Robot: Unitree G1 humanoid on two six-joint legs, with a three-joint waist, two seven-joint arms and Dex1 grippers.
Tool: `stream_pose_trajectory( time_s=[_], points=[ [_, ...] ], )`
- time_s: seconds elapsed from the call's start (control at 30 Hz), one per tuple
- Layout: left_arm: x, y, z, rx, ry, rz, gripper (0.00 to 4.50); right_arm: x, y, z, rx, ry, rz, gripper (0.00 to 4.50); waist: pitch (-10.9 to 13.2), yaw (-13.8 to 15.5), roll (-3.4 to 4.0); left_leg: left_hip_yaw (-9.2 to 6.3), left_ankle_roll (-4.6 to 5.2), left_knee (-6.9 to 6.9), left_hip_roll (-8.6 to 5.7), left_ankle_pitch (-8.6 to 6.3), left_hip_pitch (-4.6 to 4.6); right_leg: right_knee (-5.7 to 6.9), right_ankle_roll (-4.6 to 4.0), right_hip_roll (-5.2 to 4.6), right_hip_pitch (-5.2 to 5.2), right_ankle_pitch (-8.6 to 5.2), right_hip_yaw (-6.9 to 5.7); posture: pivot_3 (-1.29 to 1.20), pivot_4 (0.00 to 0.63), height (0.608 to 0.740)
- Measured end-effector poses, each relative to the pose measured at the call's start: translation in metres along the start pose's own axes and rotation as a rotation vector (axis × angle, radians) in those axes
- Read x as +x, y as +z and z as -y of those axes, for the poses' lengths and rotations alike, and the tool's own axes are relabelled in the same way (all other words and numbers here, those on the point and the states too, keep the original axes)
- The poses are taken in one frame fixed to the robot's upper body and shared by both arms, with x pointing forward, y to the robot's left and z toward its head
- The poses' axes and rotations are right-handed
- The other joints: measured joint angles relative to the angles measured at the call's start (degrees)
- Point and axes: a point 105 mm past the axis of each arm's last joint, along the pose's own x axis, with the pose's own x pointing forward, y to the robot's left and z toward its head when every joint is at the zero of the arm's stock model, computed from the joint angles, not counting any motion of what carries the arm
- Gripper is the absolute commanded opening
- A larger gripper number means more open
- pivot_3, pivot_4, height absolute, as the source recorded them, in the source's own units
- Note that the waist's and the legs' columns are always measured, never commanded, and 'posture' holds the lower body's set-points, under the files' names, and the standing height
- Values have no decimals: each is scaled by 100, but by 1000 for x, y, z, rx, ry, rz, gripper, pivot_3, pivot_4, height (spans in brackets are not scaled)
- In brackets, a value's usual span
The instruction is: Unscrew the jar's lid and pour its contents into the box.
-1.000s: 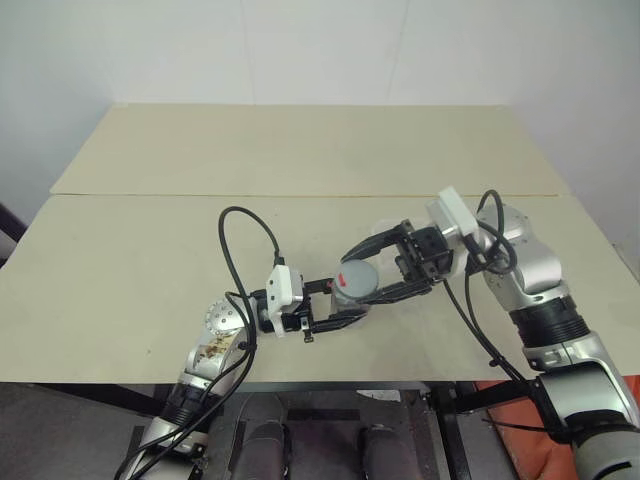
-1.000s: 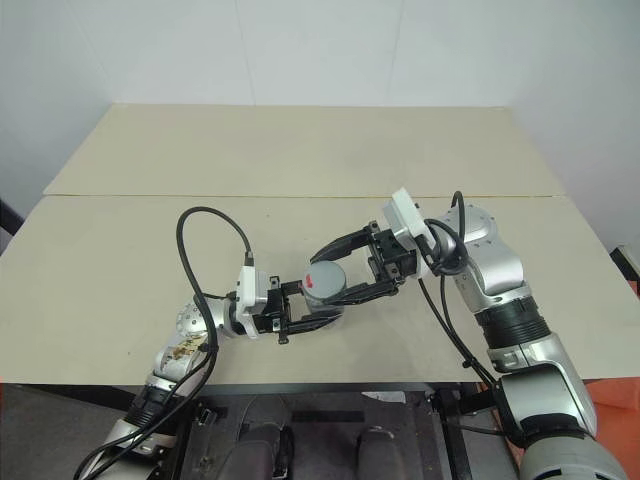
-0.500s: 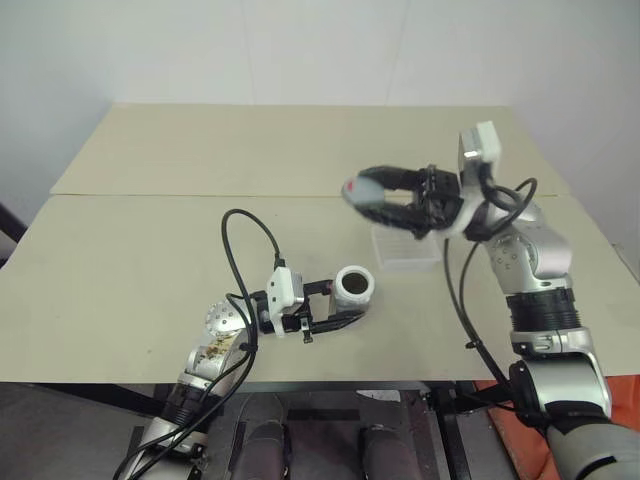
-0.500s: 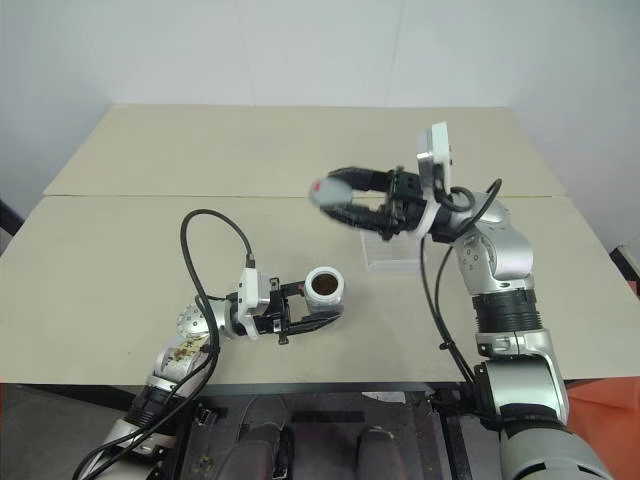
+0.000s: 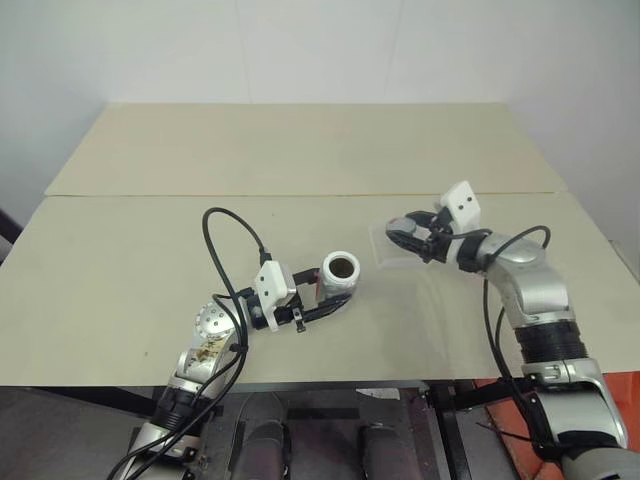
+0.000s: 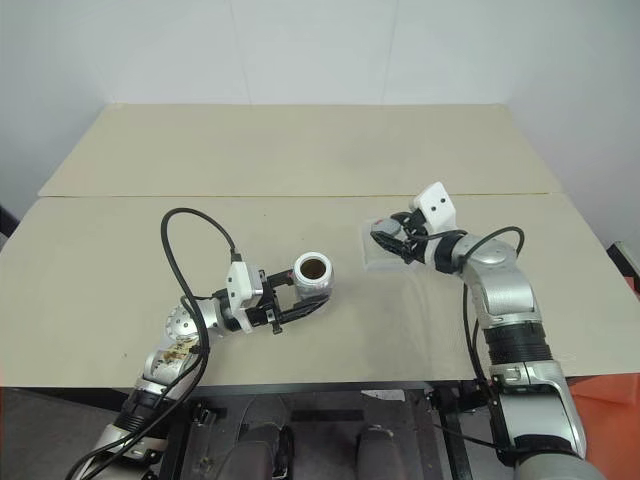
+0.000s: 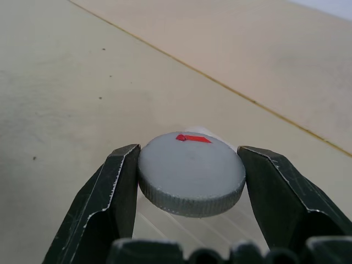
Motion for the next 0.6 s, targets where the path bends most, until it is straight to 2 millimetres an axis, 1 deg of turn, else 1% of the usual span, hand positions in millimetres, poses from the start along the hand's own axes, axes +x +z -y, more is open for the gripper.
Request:
stream_pose_trajectory(
  time_s=[0.1,0.2,0.27,0.37,0.47,0.6],
  points=[
    [0,0,-1,0,5,0,2130,-3,5,3,6,-17,13,2797,0,15,0,-1,0,1,-1,0,0,-3,0,0,4,0,0,0,150,740],
    [0,0,-1,1,8,0,2130,-14,4,8,-6,-46,4,2797,0,56,0,-3,0,1,-1,0,-1,-9,1,0,9,0,-5,0,150,740],
    [0,0,-1,1,12,0,2130,-22,-1,11,-4,-72,-6,2797,0,73,0,-2,0,1,-3,0,-1,-10,1,-1,11,0,-4,0,150,740],
    [1,0,-1,0,14,0,2130,-38,-11,21,15,-145,-39,2797,0,79,0,-2,1,1,-2,0,1,-9,1,-1,11,0,-3,0,150,740],
    [1,-1,-1,2,20,-2,2130,-54,-17,31,24,-225,-67,2797,0,78,0,-2,0,1,-2,0,3,-8,1,-1,14,0,-3,0,150,740],
    [7,-2,-7,10,39,-10,2130,-73,-29,37,40,-304,-116,2797,0,78,0,-2,1,2,-3,0,11,-8,1,0,23,0,-3,0,150,740]
  ],
)
